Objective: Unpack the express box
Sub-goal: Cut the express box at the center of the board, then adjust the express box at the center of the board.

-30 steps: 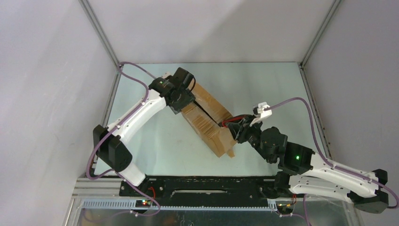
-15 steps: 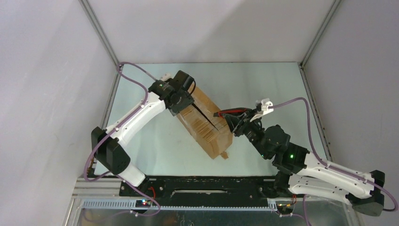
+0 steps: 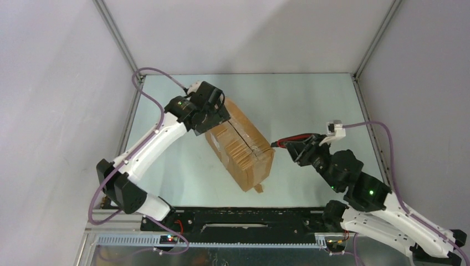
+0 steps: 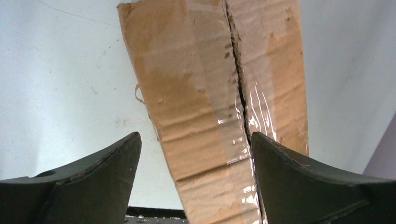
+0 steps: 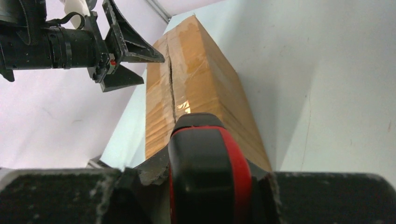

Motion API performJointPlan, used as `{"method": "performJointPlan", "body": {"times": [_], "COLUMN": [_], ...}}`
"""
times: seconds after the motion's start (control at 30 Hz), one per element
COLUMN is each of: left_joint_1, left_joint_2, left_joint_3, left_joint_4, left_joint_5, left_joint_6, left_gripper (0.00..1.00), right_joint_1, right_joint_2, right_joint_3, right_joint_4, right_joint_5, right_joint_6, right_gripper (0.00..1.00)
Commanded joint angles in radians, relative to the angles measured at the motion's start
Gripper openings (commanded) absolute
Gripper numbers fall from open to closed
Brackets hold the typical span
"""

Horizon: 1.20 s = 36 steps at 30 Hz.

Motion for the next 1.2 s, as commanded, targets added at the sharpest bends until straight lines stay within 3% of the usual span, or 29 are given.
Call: {"method": "performJointPlan", "body": {"times": [0.0,0.2,0.33,0.47,0.67,0.9,1.0,1.17], "left_joint_1": [-0.008,-0.005,0.049,0.194,0.359,0.404,0.383,0.381], "left_joint_2": [-0.076,-0.152,-0.124,-0.096,0.062,0.288,0.257,0.081], "left_joint_3": [-0.002,0.02,0.049,0.006,0.085,0.235,0.161,-0.138], "left_joint_4": [0.016,-0.022,-0.065,0.024,0.123,0.105,0.099,0.194], "left_joint_5": [0.025,-0.059,-0.133,-0.022,0.131,0.2,0.167,0.155], "left_joint_6": [0.108,0.219,0.305,0.32,0.283,0.227,0.19,0.077], "left_gripper": [0.92,0.98,1.0,1.0,0.99,0.97,0.97,0.96], "right_joint_1": [-0.002,0.01,0.011,0.012,0.011,-0.005,-0.044,-0.15], "right_joint_2": [-0.076,-0.108,-0.093,-0.086,-0.068,-0.03,-0.006,0.057], "right_joint_3": [-0.022,-0.082,-0.126,-0.157,-0.176,-0.181,-0.181,-0.181], "right_joint_4": [-0.129,-0.204,-0.156,-0.149,-0.136,-0.098,-0.071,0.024], "right_joint_5": [-0.05,-0.101,-0.176,-0.183,-0.158,-0.107,-0.103,-0.202], "right_joint_6": [0.142,0.213,0.245,0.265,0.265,0.224,0.195,0.15], "right_gripper": [0.0,0.0,0.0,0.0,0.0,0.0,0.0,0.0]}}
